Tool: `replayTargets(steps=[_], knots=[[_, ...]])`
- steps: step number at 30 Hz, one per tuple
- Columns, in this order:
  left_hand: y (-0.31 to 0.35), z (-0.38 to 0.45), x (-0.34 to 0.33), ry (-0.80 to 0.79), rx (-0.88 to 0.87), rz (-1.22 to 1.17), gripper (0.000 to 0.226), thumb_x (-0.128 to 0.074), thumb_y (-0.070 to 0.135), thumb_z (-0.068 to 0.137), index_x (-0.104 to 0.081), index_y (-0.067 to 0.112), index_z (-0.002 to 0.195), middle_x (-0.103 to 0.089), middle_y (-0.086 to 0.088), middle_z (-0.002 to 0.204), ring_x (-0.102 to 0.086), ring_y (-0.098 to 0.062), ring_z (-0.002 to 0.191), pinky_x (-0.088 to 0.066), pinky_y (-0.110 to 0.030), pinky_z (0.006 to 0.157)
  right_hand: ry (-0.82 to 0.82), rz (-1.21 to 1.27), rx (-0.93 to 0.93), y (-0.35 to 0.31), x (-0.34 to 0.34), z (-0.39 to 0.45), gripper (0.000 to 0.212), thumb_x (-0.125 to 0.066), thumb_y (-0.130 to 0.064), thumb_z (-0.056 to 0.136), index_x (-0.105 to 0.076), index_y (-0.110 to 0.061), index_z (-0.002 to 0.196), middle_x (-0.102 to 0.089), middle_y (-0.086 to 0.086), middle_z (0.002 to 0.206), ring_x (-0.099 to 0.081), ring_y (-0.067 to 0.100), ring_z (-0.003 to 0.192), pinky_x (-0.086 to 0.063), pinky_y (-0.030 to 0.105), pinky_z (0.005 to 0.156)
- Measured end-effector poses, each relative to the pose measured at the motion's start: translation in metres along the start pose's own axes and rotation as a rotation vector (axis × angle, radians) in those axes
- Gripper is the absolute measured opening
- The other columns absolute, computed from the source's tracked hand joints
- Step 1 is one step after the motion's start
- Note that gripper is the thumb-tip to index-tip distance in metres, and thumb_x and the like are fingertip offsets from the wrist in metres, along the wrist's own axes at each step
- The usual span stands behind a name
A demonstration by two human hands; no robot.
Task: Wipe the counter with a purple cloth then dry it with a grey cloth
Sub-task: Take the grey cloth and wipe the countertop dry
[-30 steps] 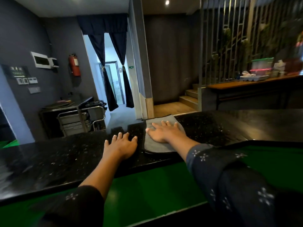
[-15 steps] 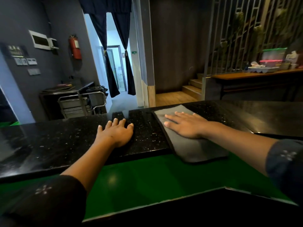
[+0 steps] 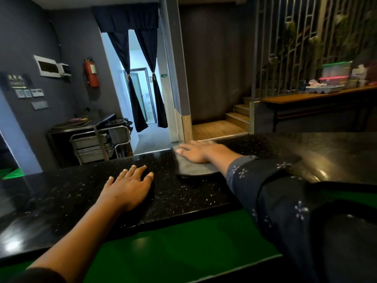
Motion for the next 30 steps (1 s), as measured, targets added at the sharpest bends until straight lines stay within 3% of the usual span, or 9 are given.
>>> replayTargets(steps=[3, 6, 15, 21, 25, 28, 30], knots=[[0.002, -0.002, 0.000, 0.007, 0.013, -0.002, 0.059, -0.015, 0.056, 0.096, -0.012, 0.033, 0.150, -0.005, 0.002, 0.160, -0.004, -0.019, 0.147, -0.002, -0.047, 0.117, 0.018, 0.009, -0.208, 0.072, 0.008, -0.007, 0.065, -0.011, -0.068, 0.093, -0.016, -0.040, 0.152, -0.010, 0.005, 0.163, -0.012, 0.029, 0.148, -0.008, 0.056, 0.116], [0.003, -0.001, -0.001, 0.006, 0.026, -0.008, 0.059, -0.016, 0.056, 0.096, -0.013, 0.033, 0.150, -0.005, 0.001, 0.160, -0.004, -0.020, 0.147, -0.002, -0.047, 0.117, 0.011, 0.012, -0.283, 0.095, 0.008, -0.015, 0.068, -0.010, -0.069, 0.092, -0.012, -0.039, 0.153, -0.003, 0.005, 0.163, -0.005, 0.027, 0.149, -0.002, 0.054, 0.117], [0.005, -0.007, 0.003, -0.018, 0.029, 0.001, 0.059, -0.015, 0.055, 0.097, -0.014, 0.032, 0.151, -0.006, 0.001, 0.160, -0.006, -0.021, 0.147, -0.003, -0.049, 0.118, -0.002, 0.000, -0.005, 0.038, -0.012, -0.112, 0.067, -0.009, -0.072, 0.090, -0.005, -0.044, 0.151, 0.001, 0.001, 0.163, 0.001, 0.021, 0.150, 0.002, 0.051, 0.118], [0.018, -0.017, 0.013, 0.016, -0.003, 0.015, 0.055, -0.023, 0.046, 0.099, -0.023, 0.022, 0.149, -0.020, -0.005, 0.158, -0.015, -0.024, 0.146, -0.005, -0.049, 0.118, 0.013, 0.018, -0.013, 0.081, -0.010, -0.165, 0.065, -0.012, -0.072, 0.090, -0.009, -0.049, 0.150, -0.004, -0.007, 0.163, -0.004, 0.016, 0.149, -0.002, 0.046, 0.118], [0.069, -0.028, 0.022, -0.012, -0.105, -0.108, 0.045, -0.038, 0.037, 0.098, -0.040, 0.018, 0.139, -0.047, -0.008, 0.141, -0.041, -0.025, 0.133, -0.018, -0.051, 0.116, 0.041, 0.023, -0.141, 0.099, 0.001, -0.126, 0.067, -0.011, -0.070, 0.092, -0.010, -0.042, 0.152, -0.004, -0.001, 0.163, -0.004, 0.021, 0.150, -0.003, 0.050, 0.118], [0.124, -0.022, 0.015, -0.145, -0.171, -0.297, 0.046, -0.040, 0.036, 0.097, -0.041, 0.015, 0.139, -0.049, -0.012, 0.139, -0.044, -0.028, 0.130, -0.026, -0.052, 0.113, 0.069, 0.044, -0.258, 0.101, 0.006, -0.105, 0.068, -0.012, -0.068, 0.093, -0.012, -0.036, 0.154, -0.004, 0.005, 0.163, -0.005, 0.025, 0.150, 0.000, 0.052, 0.118], [0.151, -0.009, 0.010, -0.163, -0.196, -0.286, 0.049, -0.040, 0.038, 0.096, -0.041, 0.016, 0.140, -0.046, -0.012, 0.142, -0.040, -0.029, 0.133, -0.021, -0.053, 0.114, 0.071, 0.053, -0.271, 0.098, 0.004, -0.109, 0.069, -0.013, -0.067, 0.093, -0.012, -0.034, 0.154, -0.004, 0.007, 0.163, -0.004, 0.026, 0.149, 0.001, 0.052, 0.117]])
Point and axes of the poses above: each hand's wrist, its own z-axis towards the middle knuckle, its own x-axis out of the back of the hand, y = z × x, the point moved 2 cm from there along z, towards the middle knuckle
